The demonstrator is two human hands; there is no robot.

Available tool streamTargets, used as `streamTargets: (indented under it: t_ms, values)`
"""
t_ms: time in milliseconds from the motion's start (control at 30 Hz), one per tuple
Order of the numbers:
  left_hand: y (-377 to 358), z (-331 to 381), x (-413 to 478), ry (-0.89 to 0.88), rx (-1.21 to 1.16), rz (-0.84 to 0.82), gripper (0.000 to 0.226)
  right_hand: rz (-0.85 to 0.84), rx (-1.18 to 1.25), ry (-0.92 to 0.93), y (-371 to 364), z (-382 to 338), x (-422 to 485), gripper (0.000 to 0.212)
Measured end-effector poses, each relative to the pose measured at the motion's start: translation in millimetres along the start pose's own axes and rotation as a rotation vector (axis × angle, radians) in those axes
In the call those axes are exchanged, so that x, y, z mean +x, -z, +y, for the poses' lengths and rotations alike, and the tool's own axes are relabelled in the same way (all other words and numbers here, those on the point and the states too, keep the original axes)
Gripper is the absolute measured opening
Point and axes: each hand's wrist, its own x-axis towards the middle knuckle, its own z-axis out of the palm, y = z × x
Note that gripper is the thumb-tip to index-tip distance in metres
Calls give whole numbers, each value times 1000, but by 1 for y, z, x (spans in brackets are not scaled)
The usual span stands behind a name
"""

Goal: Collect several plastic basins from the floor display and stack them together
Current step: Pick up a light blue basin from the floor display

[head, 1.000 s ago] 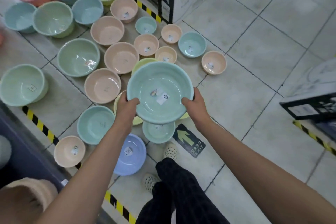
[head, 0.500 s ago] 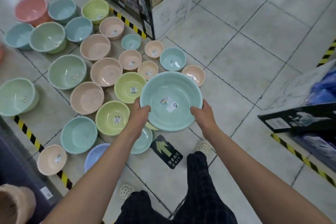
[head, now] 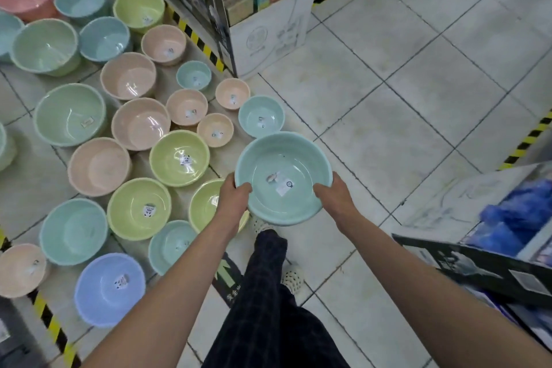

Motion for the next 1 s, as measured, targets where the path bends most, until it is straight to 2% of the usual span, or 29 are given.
streamTargets:
  t_ms: [300, 433, 633, 867, 1000]
  values:
    - [-62, 23, 145, 91, 84, -63, 42, -74, -131, -152, 16, -16, 156, 58]
    - [-83, 14, 218, 192, 140, -75, 42, -106, -163, -237, 10, -13, 238, 63]
    - [-123, -34, 326, 289, 216, -33, 38, -115, -230, -298, -3, 11, 351, 55]
    - [-182, -118, 467, 247, 365, 17, 31, -114, -317, -314, -25, 84, 517, 52]
    - [-201, -170, 523, 296, 318, 115, 30, -167, -364, -275, -43, 127, 591, 53]
